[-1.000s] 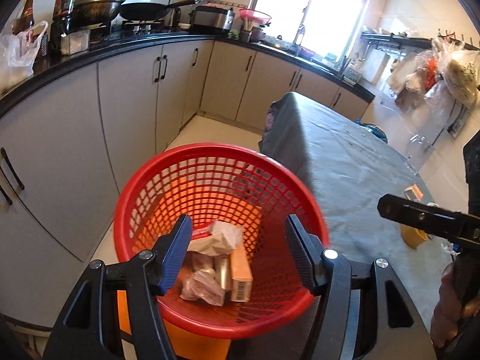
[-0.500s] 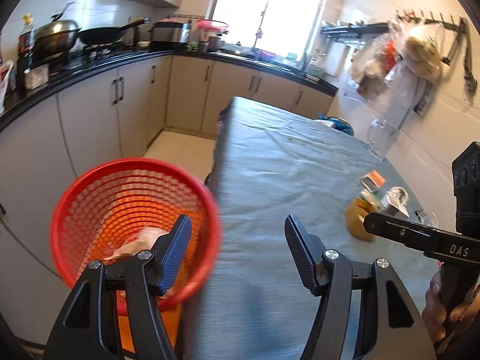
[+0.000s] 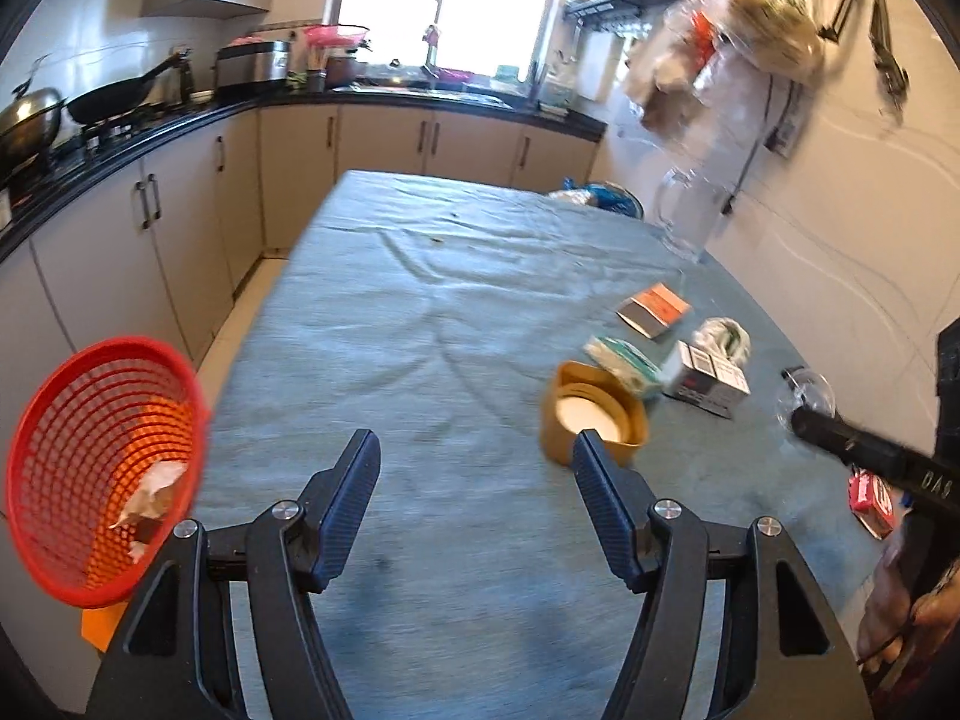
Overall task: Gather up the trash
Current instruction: 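Move both tools back over the table toward the yellow container, then grasp the yellow container rim with the left tool while the right tool grasps the clear plastic lid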
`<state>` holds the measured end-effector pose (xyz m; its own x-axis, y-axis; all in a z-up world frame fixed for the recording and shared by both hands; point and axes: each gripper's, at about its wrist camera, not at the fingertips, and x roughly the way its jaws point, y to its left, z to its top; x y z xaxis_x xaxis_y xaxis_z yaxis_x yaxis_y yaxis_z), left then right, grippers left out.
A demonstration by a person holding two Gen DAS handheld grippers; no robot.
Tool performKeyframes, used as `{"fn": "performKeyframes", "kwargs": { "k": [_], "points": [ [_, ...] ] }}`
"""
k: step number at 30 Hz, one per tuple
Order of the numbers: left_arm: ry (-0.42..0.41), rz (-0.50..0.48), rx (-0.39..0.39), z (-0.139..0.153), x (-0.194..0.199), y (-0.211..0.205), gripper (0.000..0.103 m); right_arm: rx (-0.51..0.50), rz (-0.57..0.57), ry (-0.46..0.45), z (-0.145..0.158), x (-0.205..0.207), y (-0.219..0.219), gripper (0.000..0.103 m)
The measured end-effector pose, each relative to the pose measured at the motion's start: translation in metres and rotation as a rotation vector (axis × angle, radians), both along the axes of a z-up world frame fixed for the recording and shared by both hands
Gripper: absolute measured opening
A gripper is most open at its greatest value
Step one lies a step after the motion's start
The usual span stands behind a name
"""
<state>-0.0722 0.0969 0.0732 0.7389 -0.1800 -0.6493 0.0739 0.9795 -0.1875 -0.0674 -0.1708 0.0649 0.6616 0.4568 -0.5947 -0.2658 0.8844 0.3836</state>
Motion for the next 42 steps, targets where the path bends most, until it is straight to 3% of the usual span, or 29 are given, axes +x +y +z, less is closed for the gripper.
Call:
{"fn": "performKeyframes", "kwargs": {
  "k": [7,11,16,24,30,33,34,36,38,40,42],
  "points": [
    [0.084,-0.058,0.012,-0.012,0.034,-0.025,0.066,-0.052,-0.227,-0.056,0.016,-0.006,-0.077,0.058],
    [0.133,-0.098,-0.023,-0.018,0.062,-0.034,0.066,-0.025,-0.296,-0.057,0.021,-0.009,-0.104,0.058],
    [0.189,-0.122,0.020,-0.035,0.086,-0.050,0.063,0.010,-0.350,-0.038,0.018,-0.010,-0.133,0.058],
    [0.222,-0.160,0.101,-0.051,0.100,-0.074,0.041,0.026,-0.377,-0.018,0.013,-0.005,-0.149,0.058],
    [0.187,-0.135,0.159,-0.056,0.096,-0.081,0.023,-0.055,-0.377,0.000,0.006,0.006,-0.138,0.057],
    [0.179,-0.121,0.166,-0.054,0.092,-0.077,0.012,-0.127,-0.376,0.007,0.000,0.014,-0.129,0.051],
    [0.175,-0.115,0.170,-0.054,0.090,-0.075,0.011,-0.154,-0.380,0.009,-0.002,0.016,-0.126,0.043],
    [0.170,-0.112,0.171,-0.053,0.086,-0.074,0.010,-0.205,-0.391,0.017,-0.006,0.019,-0.121,0.031],
    [0.162,-0.107,0.173,-0.053,0.082,-0.072,0.010,-0.236,-0.392,0.022,-0.010,0.021,-0.118,0.025],
    [0.154,-0.102,0.174,-0.052,0.078,-0.071,0.009,-0.280,-0.409,0.031,-0.013,0.022,-0.116,0.010],
    [0.151,-0.101,0.165,-0.052,0.076,-0.069,0.008,-0.290,-0.420,0.024,-0.012,0.021,-0.117,0.006]
  ]
}}
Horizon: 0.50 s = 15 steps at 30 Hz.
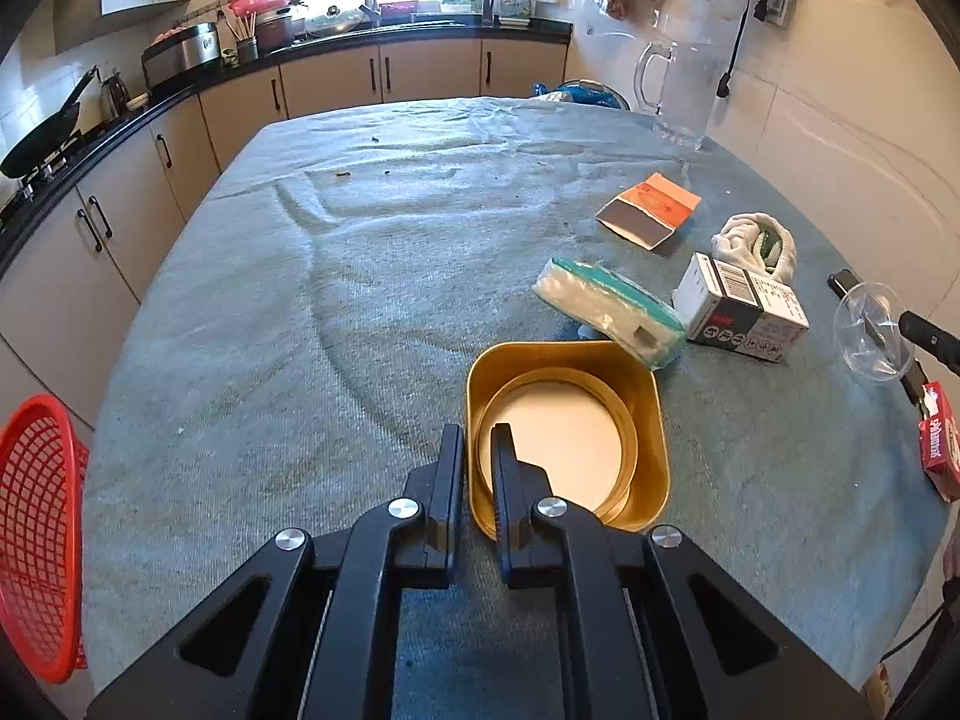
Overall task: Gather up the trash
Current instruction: 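Grasp the yellow container rim with the left tool while the right tool grasps the clear plastic lid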
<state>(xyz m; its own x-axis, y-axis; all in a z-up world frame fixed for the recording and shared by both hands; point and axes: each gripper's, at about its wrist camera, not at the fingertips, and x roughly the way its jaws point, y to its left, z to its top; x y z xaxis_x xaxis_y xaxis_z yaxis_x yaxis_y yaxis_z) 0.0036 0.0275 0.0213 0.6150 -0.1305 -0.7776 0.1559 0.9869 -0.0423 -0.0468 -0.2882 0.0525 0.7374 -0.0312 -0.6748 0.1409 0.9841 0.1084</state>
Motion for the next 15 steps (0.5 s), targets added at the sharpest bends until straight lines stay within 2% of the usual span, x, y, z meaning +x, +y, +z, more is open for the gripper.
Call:
{"fn": "performKeyframes", "kwargs": {
  "k": [7,15],
  "points": [
    [-0.012,0.005,-0.030,0.004,-0.009,0.005,0.007,0.026,0.009,-0.066,0.017,-0.014,0.001,0.005],
    [-0.033,0.015,-0.057,0.014,-0.018,0.016,0.006,0.110,0.135,-0.141,0.032,-0.024,0.026,0.005]
  ]
}}
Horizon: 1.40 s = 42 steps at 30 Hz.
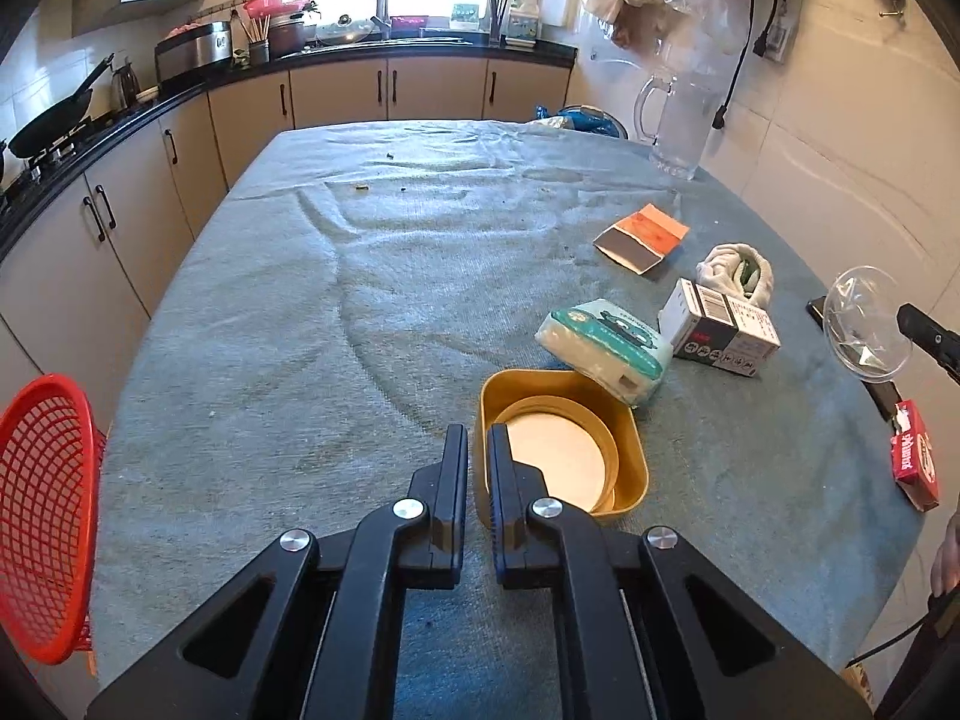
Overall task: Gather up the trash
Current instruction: 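Grasp the yellow container rim with the left tool while the right tool grasps the clear plastic lid, then carry the yellow container and clear lid over the red basket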
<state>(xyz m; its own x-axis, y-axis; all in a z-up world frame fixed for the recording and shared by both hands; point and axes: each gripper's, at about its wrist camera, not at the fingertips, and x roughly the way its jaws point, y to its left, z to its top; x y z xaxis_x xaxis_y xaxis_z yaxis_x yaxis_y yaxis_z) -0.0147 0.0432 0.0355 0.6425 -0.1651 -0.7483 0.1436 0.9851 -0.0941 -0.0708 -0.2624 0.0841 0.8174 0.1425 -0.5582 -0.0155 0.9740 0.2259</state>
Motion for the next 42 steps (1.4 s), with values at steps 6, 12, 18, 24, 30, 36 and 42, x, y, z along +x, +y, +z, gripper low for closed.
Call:
{"fn": "performKeyframes", "kwargs": {
  "k": [6,12,18,24,30,36,42],
  "points": [
    [0.057,-0.016,-0.024,-0.007,0.007,0.000,0.032,0.012,0.032,-0.005,0.001,-0.001,0.013,0.005],
    [0.072,-0.016,0.006,-0.016,0.015,-0.006,0.043,0.030,0.049,0.005,-0.003,0.001,0.012,0.006],
    [0.080,-0.009,0.014,-0.020,0.021,-0.010,0.007,0.046,0.070,0.008,-0.006,0.002,0.013,0.005],
    [0.035,0.007,0.023,-0.014,0.009,-0.004,0.006,0.067,0.128,0.000,-0.005,0.000,0.028,0.006],
    [-0.017,0.033,-0.005,0.003,-0.005,0.013,0.006,0.082,0.197,-0.014,-0.002,0.000,0.049,0.006],
    [-0.056,0.060,-0.015,0.017,-0.016,0.030,0.006,0.101,0.265,-0.011,0.000,0.005,0.072,0.006],
    [-0.079,0.104,-0.022,0.024,-0.026,0.050,0.006,0.132,0.330,0.009,-0.002,0.012,0.093,0.006]
  ]
}}
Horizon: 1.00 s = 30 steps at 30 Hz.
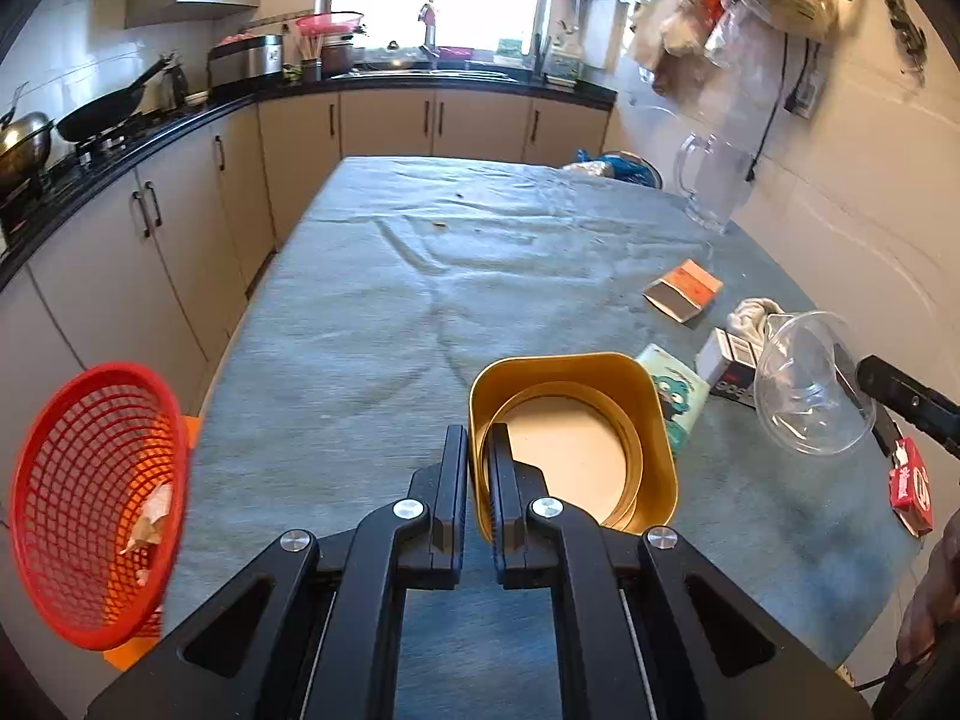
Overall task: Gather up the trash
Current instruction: 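Carry the yellow container and clear lid over the red basket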
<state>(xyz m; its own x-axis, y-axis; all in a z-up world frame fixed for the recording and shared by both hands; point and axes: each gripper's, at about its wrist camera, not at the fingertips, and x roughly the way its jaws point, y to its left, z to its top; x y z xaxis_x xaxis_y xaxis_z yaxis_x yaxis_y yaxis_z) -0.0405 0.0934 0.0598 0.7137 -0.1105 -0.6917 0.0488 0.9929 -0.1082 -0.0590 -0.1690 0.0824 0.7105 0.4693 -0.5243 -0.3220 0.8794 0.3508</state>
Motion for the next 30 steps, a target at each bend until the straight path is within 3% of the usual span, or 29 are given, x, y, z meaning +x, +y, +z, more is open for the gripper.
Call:
{"fn": "performKeyframes", "kwargs": {
  "k": [15,30],
  "points": [
    [-0.039,0.171,-0.020,0.007,-0.035,0.083,0.006,0.012,0.200,0.029,-0.002,0.014,0.094,0.006],
    [-0.059,0.433,-0.006,0.004,-0.080,0.196,0.006,0.015,0.416,0.058,0.004,0.021,0.213,0.006]
  ]
}}
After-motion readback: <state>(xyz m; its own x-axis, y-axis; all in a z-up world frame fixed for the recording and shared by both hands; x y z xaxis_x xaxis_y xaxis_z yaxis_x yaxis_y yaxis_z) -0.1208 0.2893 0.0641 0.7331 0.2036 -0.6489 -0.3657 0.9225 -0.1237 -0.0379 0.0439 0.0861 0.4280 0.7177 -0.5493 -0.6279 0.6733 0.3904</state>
